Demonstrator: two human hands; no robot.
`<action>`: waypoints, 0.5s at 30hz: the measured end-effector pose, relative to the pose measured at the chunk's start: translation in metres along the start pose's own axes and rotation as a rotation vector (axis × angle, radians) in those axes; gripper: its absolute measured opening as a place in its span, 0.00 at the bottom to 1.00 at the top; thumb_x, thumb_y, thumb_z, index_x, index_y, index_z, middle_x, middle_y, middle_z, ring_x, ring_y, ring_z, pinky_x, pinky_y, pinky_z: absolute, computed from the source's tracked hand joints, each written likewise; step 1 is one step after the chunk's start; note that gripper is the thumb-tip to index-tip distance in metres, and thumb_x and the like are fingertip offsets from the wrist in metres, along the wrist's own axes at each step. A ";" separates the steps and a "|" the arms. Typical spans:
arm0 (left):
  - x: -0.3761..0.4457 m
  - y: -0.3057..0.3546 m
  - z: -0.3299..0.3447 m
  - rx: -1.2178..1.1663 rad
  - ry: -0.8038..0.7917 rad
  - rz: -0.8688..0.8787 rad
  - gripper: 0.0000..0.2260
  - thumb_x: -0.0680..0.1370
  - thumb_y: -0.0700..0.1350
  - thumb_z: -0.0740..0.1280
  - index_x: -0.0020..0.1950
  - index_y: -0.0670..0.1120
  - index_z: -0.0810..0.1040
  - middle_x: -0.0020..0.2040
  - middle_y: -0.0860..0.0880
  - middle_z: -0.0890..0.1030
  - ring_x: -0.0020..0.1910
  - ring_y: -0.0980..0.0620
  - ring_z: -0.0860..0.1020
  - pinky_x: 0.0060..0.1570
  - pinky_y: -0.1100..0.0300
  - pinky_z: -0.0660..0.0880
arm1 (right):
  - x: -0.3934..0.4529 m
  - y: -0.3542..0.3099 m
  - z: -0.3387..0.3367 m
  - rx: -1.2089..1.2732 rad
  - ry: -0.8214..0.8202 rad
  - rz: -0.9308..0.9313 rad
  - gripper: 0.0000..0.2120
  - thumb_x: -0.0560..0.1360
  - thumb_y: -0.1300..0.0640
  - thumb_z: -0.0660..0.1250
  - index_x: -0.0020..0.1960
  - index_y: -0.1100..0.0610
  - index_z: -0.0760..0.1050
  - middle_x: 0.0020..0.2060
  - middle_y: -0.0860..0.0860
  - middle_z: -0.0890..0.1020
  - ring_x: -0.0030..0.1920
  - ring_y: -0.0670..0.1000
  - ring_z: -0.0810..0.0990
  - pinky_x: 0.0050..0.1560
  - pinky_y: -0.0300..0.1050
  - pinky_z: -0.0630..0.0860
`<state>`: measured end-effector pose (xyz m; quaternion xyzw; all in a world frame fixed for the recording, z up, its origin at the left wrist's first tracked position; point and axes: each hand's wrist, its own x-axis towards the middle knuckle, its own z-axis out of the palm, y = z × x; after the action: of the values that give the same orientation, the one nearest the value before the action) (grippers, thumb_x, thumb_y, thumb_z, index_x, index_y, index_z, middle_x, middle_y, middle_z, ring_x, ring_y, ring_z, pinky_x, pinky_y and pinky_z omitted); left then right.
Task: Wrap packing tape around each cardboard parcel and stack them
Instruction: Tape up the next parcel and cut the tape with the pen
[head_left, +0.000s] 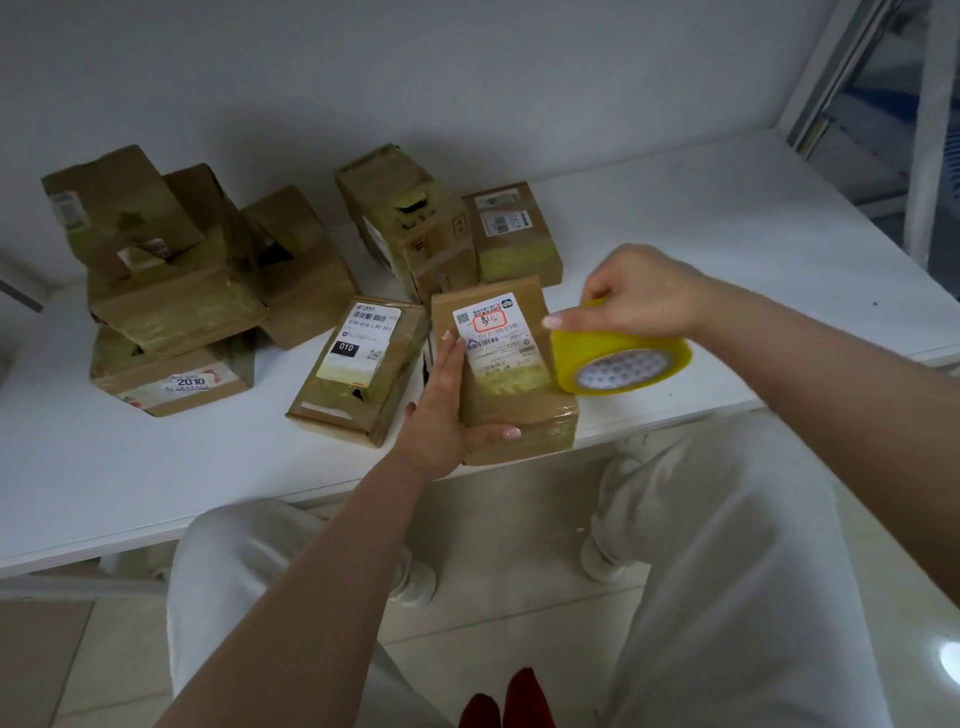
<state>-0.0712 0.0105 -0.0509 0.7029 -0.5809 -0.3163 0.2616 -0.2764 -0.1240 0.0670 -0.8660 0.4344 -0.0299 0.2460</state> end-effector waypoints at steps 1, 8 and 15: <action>-0.001 0.003 -0.001 0.026 -0.009 -0.004 0.59 0.61 0.66 0.76 0.79 0.54 0.42 0.79 0.59 0.39 0.72 0.67 0.42 0.75 0.37 0.49 | -0.004 0.013 -0.003 -0.006 0.007 0.054 0.28 0.69 0.31 0.66 0.36 0.58 0.80 0.32 0.52 0.79 0.37 0.51 0.77 0.41 0.48 0.73; -0.003 0.010 -0.004 0.095 -0.056 -0.016 0.56 0.65 0.62 0.75 0.80 0.53 0.40 0.78 0.59 0.36 0.76 0.61 0.40 0.75 0.37 0.46 | -0.003 0.057 0.056 0.027 -0.048 0.246 0.23 0.71 0.31 0.65 0.38 0.51 0.80 0.39 0.48 0.81 0.43 0.50 0.78 0.44 0.47 0.74; 0.005 0.051 0.000 0.474 -0.067 -0.231 0.60 0.61 0.75 0.67 0.80 0.50 0.38 0.79 0.55 0.37 0.76 0.44 0.31 0.69 0.28 0.42 | -0.001 0.064 0.062 0.094 -0.041 0.224 0.23 0.72 0.35 0.66 0.42 0.56 0.83 0.39 0.52 0.82 0.42 0.51 0.79 0.46 0.49 0.76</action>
<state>-0.1036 -0.0043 -0.0145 0.7953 -0.5631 -0.2221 0.0327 -0.3073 -0.1301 -0.0163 -0.7998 0.5216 -0.0050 0.2970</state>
